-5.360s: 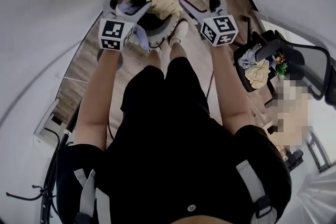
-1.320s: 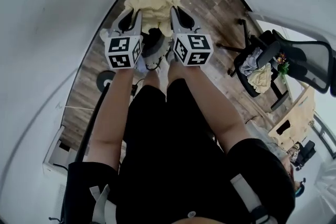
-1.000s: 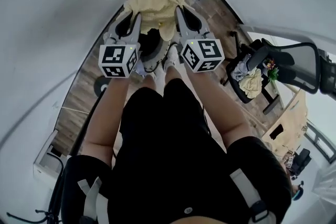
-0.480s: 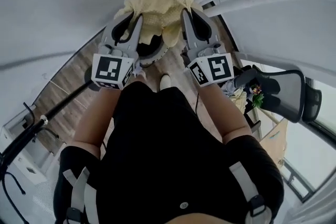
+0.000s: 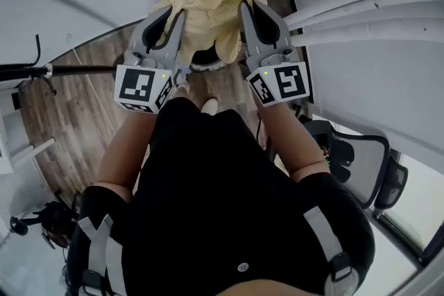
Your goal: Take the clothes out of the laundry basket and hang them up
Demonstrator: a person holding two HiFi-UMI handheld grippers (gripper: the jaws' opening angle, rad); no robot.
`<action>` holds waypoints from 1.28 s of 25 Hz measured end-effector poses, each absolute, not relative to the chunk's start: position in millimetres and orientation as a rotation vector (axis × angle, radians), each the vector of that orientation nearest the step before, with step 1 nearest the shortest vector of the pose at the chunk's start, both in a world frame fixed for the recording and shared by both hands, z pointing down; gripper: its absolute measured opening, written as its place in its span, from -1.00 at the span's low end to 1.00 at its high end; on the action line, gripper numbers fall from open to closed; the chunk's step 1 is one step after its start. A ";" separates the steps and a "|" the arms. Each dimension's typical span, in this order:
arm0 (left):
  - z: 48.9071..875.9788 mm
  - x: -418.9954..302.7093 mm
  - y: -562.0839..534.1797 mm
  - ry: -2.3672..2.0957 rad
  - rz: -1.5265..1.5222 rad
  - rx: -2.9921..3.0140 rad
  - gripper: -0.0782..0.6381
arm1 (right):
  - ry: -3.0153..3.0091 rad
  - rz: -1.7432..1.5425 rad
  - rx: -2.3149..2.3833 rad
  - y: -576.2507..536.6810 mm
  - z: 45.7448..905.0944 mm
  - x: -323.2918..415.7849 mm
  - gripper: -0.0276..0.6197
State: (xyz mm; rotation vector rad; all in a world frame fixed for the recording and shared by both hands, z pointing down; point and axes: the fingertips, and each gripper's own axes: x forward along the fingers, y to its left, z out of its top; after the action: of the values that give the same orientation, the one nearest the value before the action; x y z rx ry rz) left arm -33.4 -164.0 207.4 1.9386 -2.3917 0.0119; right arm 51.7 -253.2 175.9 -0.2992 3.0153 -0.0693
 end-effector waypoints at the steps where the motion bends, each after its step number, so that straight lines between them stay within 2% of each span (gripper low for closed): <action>1: 203.2 -31.2 -151.3 -2.428 0.013 1.912 -0.62 | 3.015 -0.064 -0.254 -242.1 173.1 50.6 -0.82; 9: 177.3 -26.9 -67.5 -2.646 0.014 1.682 -0.62 | 3.003 -0.049 0.042 -171.1 154.8 39.8 -0.82; 25: 121.3 -91.4 149.6 -2.976 0.032 1.207 -0.62 | 2.910 -0.075 0.587 30.3 115.0 -69.9 -0.82; 32: 115.0 -103.9 185.6 -3.048 0.079 1.075 -0.62 | 2.872 -0.090 0.701 62.4 115.6 -96.4 -0.82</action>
State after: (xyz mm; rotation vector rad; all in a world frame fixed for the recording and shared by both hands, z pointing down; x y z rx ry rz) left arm -103.9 185.6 115.0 1.0747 -3.0481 0.0789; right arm -96.4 62.4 115.6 0.7012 2.8718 -0.0901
